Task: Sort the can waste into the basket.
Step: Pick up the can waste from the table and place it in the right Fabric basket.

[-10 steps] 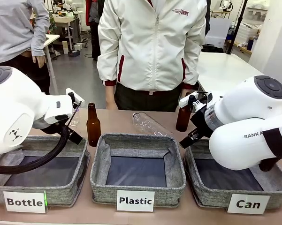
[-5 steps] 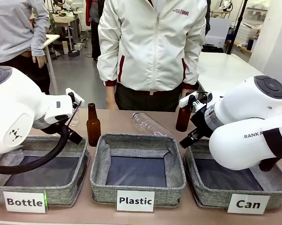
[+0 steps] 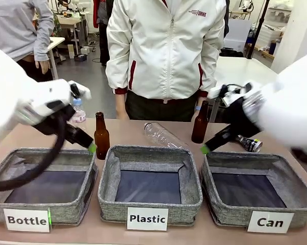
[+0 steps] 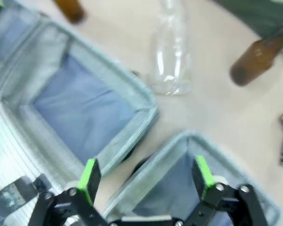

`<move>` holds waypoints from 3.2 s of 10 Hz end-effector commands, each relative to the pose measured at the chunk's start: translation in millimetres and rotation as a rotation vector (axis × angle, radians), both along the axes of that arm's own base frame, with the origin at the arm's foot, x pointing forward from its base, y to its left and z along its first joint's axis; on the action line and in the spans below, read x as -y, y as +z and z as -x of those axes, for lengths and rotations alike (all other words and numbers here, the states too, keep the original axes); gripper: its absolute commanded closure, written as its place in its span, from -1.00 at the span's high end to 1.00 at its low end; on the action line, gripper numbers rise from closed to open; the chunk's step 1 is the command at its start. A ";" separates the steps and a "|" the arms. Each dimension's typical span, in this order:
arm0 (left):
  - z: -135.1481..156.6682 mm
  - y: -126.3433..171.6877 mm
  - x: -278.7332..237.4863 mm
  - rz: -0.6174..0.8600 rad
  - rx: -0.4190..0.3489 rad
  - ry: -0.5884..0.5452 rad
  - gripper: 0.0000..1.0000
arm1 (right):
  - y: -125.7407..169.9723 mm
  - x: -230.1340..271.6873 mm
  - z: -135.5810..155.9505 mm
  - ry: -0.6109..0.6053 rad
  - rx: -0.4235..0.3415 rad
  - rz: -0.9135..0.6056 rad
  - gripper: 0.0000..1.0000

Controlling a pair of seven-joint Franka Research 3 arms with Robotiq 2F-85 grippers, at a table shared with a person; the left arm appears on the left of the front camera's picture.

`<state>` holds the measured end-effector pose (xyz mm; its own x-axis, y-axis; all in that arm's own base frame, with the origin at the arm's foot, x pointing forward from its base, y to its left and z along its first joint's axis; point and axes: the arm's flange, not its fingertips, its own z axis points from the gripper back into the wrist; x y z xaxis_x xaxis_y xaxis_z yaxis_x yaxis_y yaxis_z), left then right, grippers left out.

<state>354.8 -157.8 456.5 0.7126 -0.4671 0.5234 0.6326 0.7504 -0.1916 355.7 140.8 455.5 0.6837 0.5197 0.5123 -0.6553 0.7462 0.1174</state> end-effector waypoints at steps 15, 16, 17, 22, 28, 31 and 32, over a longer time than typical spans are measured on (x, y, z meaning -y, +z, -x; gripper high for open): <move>71.1 -16.8 -349.4 0.947 -0.192 0.364 1.00 | -54.6 382.3 119.3 -0.505 -0.266 -1.079 1.00; 71.1 -16.8 -349.4 0.947 -0.192 0.364 1.00 | -54.6 382.3 119.3 -0.505 -0.266 -1.079 1.00; 71.1 -16.8 -349.4 0.947 -0.192 0.364 1.00 | -54.6 382.3 119.3 -0.505 -0.266 -1.079 1.00; 71.1 -16.8 -349.4 0.947 -0.192 0.364 1.00 | 27.7 254.6 49.5 -0.742 -0.176 -0.240 1.00; 71.1 -16.8 -349.4 0.947 -0.192 0.364 1.00 | 34.0 134.6 -62.9 -0.752 -0.157 0.122 1.00; 71.1 -16.8 -349.4 0.947 -0.192 0.364 1.00 | 9.0 129.9 -117.1 -0.738 -0.204 0.118 1.00; 71.1 -16.8 -349.4 0.947 -0.192 0.364 1.00 | 5.7 129.1 -133.0 -0.725 -0.214 0.123 1.00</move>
<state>284.4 190.2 439.6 0.8478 0.3429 0.4046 0.2662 0.3847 -0.8838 472.4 8.4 453.4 0.9541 -0.0515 0.2949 0.0352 0.9976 0.0604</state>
